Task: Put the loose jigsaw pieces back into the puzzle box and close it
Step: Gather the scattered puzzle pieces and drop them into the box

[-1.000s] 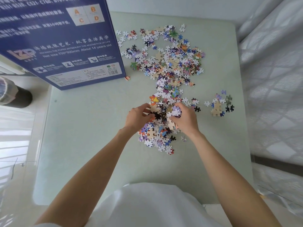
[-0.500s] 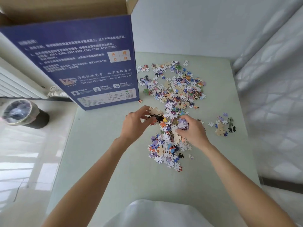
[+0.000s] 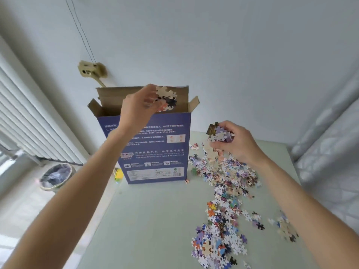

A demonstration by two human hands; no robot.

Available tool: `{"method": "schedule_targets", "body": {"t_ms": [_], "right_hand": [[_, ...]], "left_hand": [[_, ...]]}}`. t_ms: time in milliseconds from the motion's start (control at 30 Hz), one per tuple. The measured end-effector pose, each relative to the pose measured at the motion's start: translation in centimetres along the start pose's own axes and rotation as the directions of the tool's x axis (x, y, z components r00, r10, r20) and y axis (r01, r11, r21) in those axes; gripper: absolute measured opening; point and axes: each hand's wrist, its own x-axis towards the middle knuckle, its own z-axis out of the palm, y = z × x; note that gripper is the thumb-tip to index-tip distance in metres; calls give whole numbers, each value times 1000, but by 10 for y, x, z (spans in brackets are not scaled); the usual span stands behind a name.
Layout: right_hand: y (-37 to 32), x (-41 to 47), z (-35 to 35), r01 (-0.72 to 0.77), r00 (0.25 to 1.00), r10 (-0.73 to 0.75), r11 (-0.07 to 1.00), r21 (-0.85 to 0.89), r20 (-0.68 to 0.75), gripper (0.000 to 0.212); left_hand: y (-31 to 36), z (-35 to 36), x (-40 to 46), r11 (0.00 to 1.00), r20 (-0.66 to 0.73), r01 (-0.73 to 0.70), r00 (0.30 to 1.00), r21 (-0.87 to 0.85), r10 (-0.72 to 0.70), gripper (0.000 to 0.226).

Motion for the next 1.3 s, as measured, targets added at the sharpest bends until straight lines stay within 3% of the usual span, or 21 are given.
{"method": "schedule_targets", "body": {"t_ms": [133,233,367,467,533,600,700,800,933,1033,1200,1300], "right_hand": [[-24,43,-11,98,995,-98,995,9,-13,37],[-40,74,-14,141,990,-140,990,29,-29,38],[-56,113,-5,193,981,-193,981,33,-16,35],[-68,138,9,254,966,-256,966,-58,-32,34],[-76,150,19,319,945,-324,941,-114,-33,37],[-80,156,27,435,900,-431,884,-174,58,37],[-78,161,39,603,797,-535,714,-355,279,34],[-73,164,49,665,745,-521,537,-519,417,33],[-74,164,58,650,755,-433,399,-646,493,44],[-76,162,56,642,764,-430,421,-641,482,53],[-76,159,57,639,769,-458,534,-555,445,37],[-72,154,61,638,770,-468,568,-521,433,42]], "left_hand": [[-24,0,18,954,77,-80,995,289,61,26],[-39,3,23,907,175,-84,985,412,11,22],[-47,0,35,940,273,42,951,339,-141,27],[-47,-4,45,927,357,62,912,370,-203,35],[-48,-7,48,927,394,58,894,371,-213,28],[-50,-9,47,937,413,54,888,344,-203,21],[-53,-12,41,946,432,15,887,324,-162,25],[-55,-13,32,943,413,-58,906,328,-88,26],[-56,-14,20,946,320,-108,947,307,5,12],[-56,-12,14,962,255,-125,965,242,61,7],[-57,-9,10,964,191,-142,977,225,99,7],[-57,-8,8,945,179,-176,975,275,130,6]]}}
